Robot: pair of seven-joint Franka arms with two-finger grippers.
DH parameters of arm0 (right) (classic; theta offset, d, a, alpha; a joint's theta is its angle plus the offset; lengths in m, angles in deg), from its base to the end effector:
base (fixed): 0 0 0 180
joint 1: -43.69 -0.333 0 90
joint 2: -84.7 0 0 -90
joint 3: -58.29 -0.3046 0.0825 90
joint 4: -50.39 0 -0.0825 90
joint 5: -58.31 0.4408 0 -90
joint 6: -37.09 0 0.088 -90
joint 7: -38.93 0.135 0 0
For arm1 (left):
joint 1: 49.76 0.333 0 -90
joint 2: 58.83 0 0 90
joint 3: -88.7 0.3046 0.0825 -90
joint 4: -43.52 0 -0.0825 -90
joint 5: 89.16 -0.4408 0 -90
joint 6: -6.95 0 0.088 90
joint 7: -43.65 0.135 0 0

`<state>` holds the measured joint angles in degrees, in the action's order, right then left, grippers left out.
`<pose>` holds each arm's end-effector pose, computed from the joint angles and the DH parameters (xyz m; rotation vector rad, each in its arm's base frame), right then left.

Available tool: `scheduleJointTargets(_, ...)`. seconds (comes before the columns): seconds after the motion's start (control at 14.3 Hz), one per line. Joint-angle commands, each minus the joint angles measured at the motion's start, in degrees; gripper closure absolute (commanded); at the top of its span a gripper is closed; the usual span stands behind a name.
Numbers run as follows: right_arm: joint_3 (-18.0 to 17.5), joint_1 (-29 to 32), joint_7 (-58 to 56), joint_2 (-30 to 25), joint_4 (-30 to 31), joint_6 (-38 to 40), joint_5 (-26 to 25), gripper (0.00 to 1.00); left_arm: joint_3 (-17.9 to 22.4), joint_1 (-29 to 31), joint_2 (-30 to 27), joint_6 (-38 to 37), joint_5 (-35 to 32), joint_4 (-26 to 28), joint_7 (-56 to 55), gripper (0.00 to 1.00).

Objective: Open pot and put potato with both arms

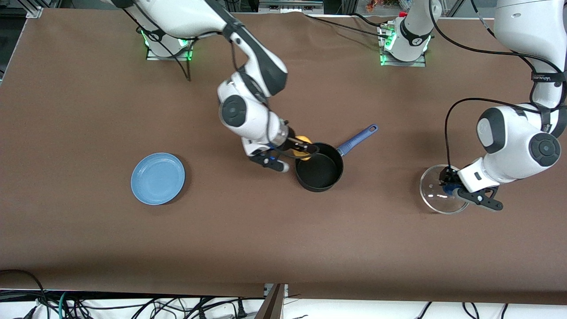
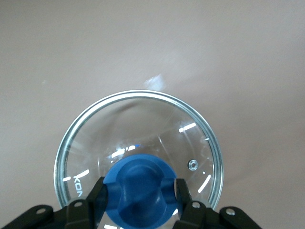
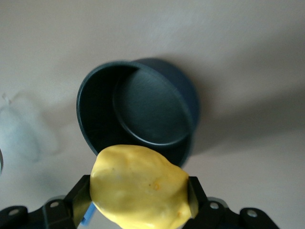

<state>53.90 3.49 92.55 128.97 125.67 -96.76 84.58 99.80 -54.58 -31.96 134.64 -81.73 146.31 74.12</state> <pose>0.5794 0.5756 0.2443 -2.6038 0.6184 0.2133 0.6847 0.0645 0.2171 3.0699 -0.5601 -0.0276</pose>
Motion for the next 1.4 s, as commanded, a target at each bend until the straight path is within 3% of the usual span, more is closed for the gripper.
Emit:
scheduleJointTargets(0.0,0.61,-1.54,3.94,2.92,-3.12,-1.94,0.54,0.88,2.6,1.38,0.11,0.36,2.5,1.62,7.39,0.48)
scheduleJointTargets(0.14,0.87,-1.81,3.86,2.84,-2.95,-2.83,-0.33,0.56,3.14,4.63,1.95,1.06,6.09,1.62,15.02,0.48)
scheduleJointTargets(0.21,1.14,-1.81,3.77,2.66,-2.95,-2.92,-1.29,0.01,3.92,5.6,2.92,2.46,8.11,1.7,19.76,0.48)
scheduleJointTargets(0.56,2.54,0.47,3.07,-0.93,-3.12,-1.43,-7.35,0.0,4.9,9.56,6.27,4.66,11.91,1.62,29.11,0.46)
scheduleJointTargets(0.7,3.94,0.47,3.16,-3.04,-2.77,1.72,-10.68,0.0,4.9,9.56,6.53,4.67,12.69,1.53,29.12,0.29)
scheduleJointTargets(0.84,9.02,0.56,0.63,-6.11,-0.5,7.42,-13.25,0.0,4.72,9.74,6.36,4.06,12.79,1.09,28.42,0.04)
scheduleJointTargets(0.91,11.66,0.56,-3.31,-7.0,-0.14,9.72,-13.25,0.0,4.46,9.83,5.75,3.36,12.79,0.92,27.64,0.0)
scheduleJointTargets(1.12,18.7,1.35,-22.01,-11.38,-0.22,23.57,-12.47,0.0,2.27,9.65,1.37,-1.64,11.65,0.56,19.05,0.0)
scheduleJointTargets(1.33,24.06,2.75,-30.73,-16.75,-0.13,33.7,-12.46,0.0,-0.36,8.77,-3.82,-8.83,6.57,-0.83,5.62,0.0)
